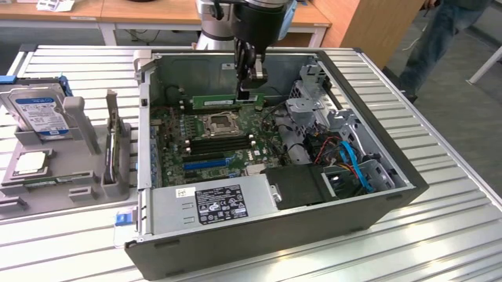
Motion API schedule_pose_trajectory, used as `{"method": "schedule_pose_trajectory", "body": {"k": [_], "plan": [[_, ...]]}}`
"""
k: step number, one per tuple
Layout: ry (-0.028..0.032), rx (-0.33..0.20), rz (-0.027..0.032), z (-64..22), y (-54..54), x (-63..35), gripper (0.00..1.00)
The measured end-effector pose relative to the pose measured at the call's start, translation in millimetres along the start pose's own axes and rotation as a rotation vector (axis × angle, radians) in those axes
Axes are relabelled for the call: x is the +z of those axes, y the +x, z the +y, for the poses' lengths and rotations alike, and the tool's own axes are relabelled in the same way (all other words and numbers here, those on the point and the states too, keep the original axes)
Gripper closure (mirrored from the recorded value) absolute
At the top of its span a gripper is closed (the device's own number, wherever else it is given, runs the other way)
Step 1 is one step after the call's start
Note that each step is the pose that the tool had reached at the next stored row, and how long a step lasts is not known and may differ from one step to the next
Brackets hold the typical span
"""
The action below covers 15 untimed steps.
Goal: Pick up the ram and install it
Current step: 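Insert the ram into the slot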
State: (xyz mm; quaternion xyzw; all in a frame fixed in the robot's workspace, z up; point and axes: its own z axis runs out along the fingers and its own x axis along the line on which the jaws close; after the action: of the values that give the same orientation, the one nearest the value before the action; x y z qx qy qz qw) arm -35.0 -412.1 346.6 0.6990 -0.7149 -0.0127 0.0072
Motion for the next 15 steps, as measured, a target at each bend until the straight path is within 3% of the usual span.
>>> {"method": "schedule_pose_trajectory", "body": {"k": [15], "plan": [[0.0003, 0.000, -0.0001, 0.3, 0.0, 8.1, 0.88]]}}
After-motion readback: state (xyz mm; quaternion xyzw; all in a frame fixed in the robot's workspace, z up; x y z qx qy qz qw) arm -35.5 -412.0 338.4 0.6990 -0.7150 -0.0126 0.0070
